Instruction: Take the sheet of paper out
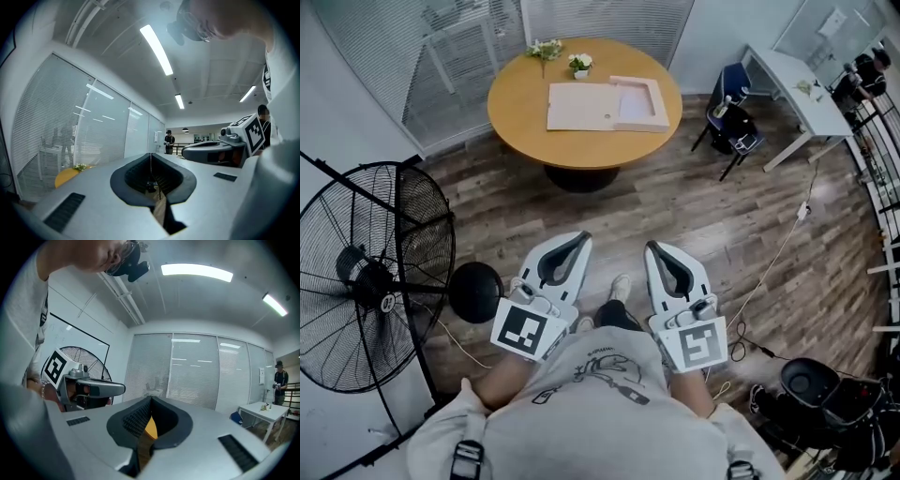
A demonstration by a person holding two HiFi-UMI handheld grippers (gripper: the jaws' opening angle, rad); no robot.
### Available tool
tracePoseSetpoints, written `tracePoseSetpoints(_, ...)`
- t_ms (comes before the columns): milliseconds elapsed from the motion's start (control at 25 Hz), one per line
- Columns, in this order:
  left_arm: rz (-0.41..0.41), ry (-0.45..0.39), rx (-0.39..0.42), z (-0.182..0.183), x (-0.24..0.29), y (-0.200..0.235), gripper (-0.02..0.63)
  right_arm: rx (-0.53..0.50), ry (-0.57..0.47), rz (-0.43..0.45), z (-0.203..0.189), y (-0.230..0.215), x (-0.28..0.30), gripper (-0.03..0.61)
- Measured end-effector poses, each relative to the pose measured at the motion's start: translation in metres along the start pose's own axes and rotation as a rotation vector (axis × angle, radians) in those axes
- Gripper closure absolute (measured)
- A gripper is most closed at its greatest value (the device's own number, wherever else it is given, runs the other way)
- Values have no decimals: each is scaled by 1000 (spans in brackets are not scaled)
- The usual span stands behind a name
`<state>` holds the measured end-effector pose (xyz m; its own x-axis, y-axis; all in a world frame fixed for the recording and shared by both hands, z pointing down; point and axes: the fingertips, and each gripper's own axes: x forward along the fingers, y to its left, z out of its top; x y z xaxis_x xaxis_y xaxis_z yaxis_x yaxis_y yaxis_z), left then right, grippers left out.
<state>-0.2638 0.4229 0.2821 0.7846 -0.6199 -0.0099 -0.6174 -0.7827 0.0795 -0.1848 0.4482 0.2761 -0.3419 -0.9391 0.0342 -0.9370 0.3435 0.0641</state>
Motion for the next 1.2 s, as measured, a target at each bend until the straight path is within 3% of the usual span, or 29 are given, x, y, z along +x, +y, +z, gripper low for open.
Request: tracePoseSetpoints(1200,30,16,6,-5,146,17,591,24,-10,26,-11,-135,62,571)
